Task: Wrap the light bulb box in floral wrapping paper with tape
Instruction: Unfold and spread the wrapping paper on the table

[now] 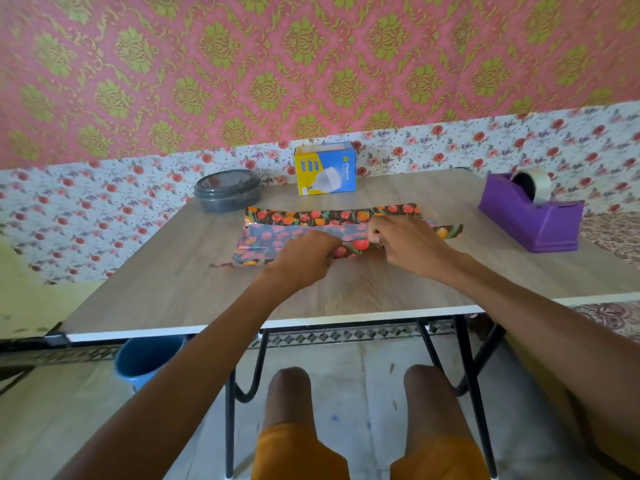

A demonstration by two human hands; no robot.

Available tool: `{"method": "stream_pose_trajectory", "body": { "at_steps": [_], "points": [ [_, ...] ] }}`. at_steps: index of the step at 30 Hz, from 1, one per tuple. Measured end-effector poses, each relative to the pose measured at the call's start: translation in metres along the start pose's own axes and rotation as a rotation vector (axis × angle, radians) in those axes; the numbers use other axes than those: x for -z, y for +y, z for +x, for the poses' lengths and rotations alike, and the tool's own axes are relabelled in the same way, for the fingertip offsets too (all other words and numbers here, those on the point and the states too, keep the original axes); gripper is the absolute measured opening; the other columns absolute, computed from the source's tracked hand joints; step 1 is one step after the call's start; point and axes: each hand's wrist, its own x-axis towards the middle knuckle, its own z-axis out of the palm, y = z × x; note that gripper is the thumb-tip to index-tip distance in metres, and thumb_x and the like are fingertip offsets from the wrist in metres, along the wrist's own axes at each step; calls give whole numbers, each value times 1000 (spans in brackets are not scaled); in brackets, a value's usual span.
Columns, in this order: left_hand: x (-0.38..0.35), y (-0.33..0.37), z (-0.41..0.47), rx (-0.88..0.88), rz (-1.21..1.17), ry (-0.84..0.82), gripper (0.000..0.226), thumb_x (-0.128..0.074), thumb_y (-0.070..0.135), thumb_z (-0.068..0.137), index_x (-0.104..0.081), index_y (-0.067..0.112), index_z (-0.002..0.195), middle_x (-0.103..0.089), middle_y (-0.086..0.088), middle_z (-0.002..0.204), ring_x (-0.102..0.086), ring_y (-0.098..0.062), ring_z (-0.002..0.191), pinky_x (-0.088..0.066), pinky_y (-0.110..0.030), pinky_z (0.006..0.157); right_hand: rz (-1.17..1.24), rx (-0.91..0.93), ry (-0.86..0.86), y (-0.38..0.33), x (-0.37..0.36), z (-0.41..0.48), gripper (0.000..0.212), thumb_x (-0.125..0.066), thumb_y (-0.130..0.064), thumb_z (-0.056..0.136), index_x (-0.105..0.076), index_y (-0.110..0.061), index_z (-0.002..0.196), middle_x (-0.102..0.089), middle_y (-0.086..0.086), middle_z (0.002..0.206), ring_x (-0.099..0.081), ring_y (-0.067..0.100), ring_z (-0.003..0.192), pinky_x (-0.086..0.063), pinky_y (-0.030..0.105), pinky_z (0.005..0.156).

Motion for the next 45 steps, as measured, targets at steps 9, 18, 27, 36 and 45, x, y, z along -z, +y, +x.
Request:
{"method": "stream_pose_trajectory", "body": {
  "at_steps": [9, 18, 27, 36, 45],
  "points": [
    [19, -1, -2, -68, -132, -334, 20, -79, 18, 79, -76, 12, 98, -73, -2, 94, -64, -16, 85, -50, -33, 82, 212, 61, -495, 3, 23, -1, 27, -66, -8, 88, -65, -28, 70, -61, -14, 61, -59, 6, 60, -46, 29, 60],
    [43, -1, -4, 0, -192, -605, 12, -77, 25, 83, -76, 26, 94, -66, 25, 84, -57, 6, 78, -47, -28, 84, 360, 75, -677, 2, 25, -8, 29, -70, -12, 88, -67, -35, 71, -70, -13, 68, -63, -2, 65, -52, 26, 75],
    [30, -8, 4, 104, -369, -308, 17, -59, 20, 97, -70, 7, 102, -75, -7, 86, -72, -15, 70, -60, -33, 76, 237, -15, -404, -7, 1, 4, 18, -59, -13, 91, -72, -24, 96, -68, -12, 90, -67, 14, 78, -56, 36, 74],
    [-1, -31, -4, 143, -276, -226, 12, -73, 23, 85, -69, 15, 92, -66, 11, 76, -62, -5, 65, -54, -29, 72, 103, -56, 10, 16, -30, 0, 16, -62, -9, 90, -71, -16, 101, -63, -2, 102, -57, 13, 90, -45, 27, 67],
    [12, -44, 23, 35, -250, -387, 22, -87, 14, 71, -70, 13, 85, -69, 5, 85, -66, -10, 76, -51, -26, 72, 75, -80, -293, 10, -31, 61, 23, -67, -24, 86, -64, -19, 109, -64, 0, 96, -60, 23, 95, -46, 33, 70]
  ]
}}
